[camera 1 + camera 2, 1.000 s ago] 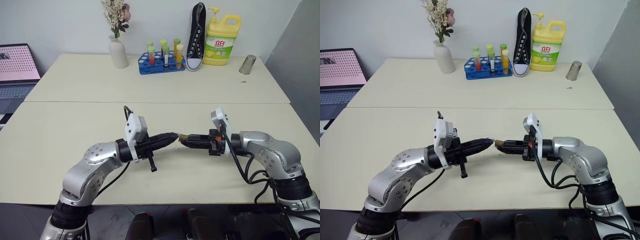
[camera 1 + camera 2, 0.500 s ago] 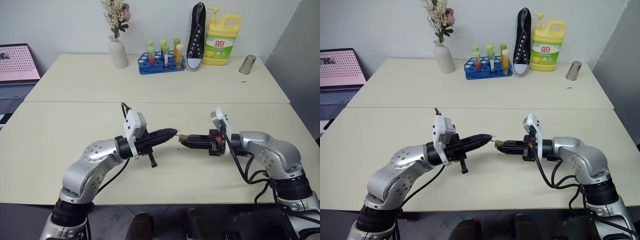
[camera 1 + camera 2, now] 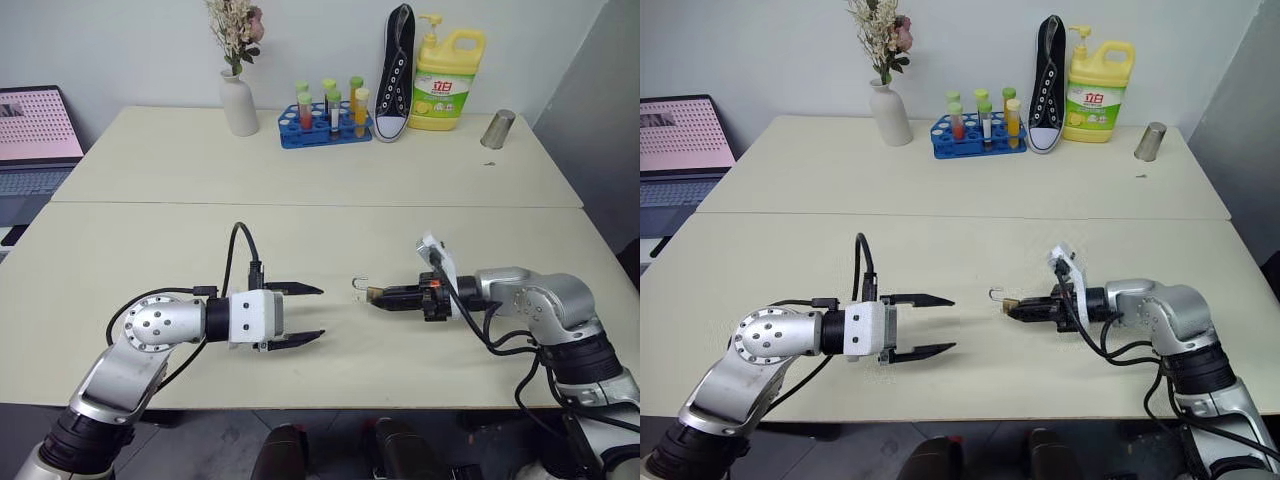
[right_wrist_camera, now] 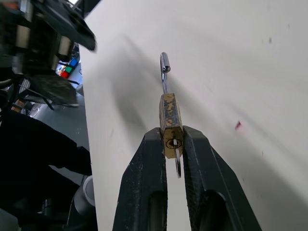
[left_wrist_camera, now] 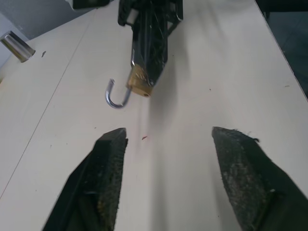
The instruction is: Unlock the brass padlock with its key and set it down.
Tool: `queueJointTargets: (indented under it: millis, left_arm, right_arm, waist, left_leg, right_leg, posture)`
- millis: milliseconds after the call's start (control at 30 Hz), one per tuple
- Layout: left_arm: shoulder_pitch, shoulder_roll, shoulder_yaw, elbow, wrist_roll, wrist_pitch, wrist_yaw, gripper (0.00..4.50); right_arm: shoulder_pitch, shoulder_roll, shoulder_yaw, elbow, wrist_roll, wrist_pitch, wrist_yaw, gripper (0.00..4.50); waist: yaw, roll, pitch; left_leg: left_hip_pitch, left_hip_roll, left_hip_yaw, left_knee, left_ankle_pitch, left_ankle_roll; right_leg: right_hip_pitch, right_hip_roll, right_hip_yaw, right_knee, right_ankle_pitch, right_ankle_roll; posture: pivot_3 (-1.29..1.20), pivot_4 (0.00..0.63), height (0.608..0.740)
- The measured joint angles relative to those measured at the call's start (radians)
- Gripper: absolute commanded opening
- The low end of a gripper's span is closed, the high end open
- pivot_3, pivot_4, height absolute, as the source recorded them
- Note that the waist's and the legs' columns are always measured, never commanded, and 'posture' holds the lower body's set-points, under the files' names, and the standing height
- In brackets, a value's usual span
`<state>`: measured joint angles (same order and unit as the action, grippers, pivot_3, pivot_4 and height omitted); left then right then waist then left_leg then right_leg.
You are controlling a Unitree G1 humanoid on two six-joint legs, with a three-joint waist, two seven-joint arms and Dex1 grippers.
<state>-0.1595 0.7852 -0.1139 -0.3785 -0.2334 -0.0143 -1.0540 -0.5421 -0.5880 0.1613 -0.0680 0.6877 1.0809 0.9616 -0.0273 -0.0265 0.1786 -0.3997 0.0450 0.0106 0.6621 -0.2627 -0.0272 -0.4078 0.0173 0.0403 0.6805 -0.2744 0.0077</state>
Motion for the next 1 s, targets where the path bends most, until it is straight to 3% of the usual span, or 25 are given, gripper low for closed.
queueJointTargets:
  millis: [33, 133, 233, 400, 633, 733, 1000]
  left_arm:
    - [-0.001, -0.016, 0.001, 0.004, 0.013, -0.013, 0.019, 3.50]
    - [-0.001, -0.030, -0.003, 0.007, 0.037, -0.034, 0.036, 4.38]
    - [0.000, -0.040, -0.005, 0.011, 0.043, -0.038, 0.040, 4.48]
    - [0.009, -0.055, -0.003, 0.017, 0.033, -0.010, 0.050, 4.50]
    - [0.045, -0.035, 0.009, 0.010, 0.003, 0.130, 0.082, 4.50]
    - [0.077, 0.005, 0.012, 0.002, 0.028, 0.159, 0.083, 4.50]
    - [0.084, 0.015, 0.025, -0.017, 0.003, 0.234, 0.078, 4.50]
  right_arm:
    - [-0.037, 0.009, 0.025, 0.047, -0.017, 0.009, -0.001, 0.15]
    - [-0.097, 0.024, 0.075, 0.129, -0.068, 0.010, -0.001, 0.15]
    - [-0.116, 0.040, 0.123, 0.194, -0.121, -0.010, 0.004, 0.15]
    - [-0.134, 0.041, 0.151, 0.251, -0.197, -0.093, 0.031, 1.79]
    - [-0.084, -0.092, 0.177, 0.172, -0.306, -0.289, 0.128, 4.42]
    - [-0.023, -0.160, 0.172, 0.120, -0.350, -0.395, 0.156, 4.47]
    - [0.148, -0.206, 0.030, -0.124, -0.313, -0.507, 0.167, 4.47]
  waist:
    - [-0.001, 0.000, 0.000]
    - [-0.006, 0.000, 0.000]
    - [-0.004, 0.000, 0.000]
    - [-0.004, 0.000, 0.000]
    - [-0.002, 0.000, 0.000]
    - [-0.002, 0.000, 0.000]
    - [-0.002, 0.000, 0.000]
  left_leg:
    - [0.000, 0.000, 0.000, 0.000, 0.000, 0.000]
    - [0.001, 0.001, 0.000, 0.000, 0.000, 0.000]
    - [0.000, 0.000, 0.000, 0.000, 0.000, 0.000]
    - [-0.001, 0.000, 0.001, 0.000, 0.000, 0.000]
    - [0.000, 0.000, -0.001, 0.000, 0.000, 0.000]
    - [0.000, 0.000, 0.000, 0.000, 0.000, 0.000]
    - [0.000, 0.000, -0.001, 0.000, 0.000, 0.000]
  right_leg:
    - [0.000, 0.000, 0.000, 0.000, 0.000, 0.000]
    - [0.000, 0.000, 0.000, 0.000, 0.000, 0.000]
    - [0.000, 0.000, 0.000, 0.000, 0.000, -0.001]
    - [-0.001, 0.000, 0.000, 0.000, 0.002, -0.004]
    - [-0.001, 0.000, -0.001, 0.000, 0.000, 0.000]
    - [-0.001, 0.000, 0.000, 0.000, 0.000, 0.000]
    - [0.000, 0.000, -0.001, 0.000, 0.000, 0.000]
  posture:
    - [0.00, 0.150, 0.740]
    - [0.00, 0.150, 0.740]
    - [0.00, 0.150, 0.740]
    - [0.00, 0.150, 0.740]
    - [0.00, 0.150, 0.740]
    - [0.00, 0.150, 0.740]
    - [0.00, 0.150, 0.740]
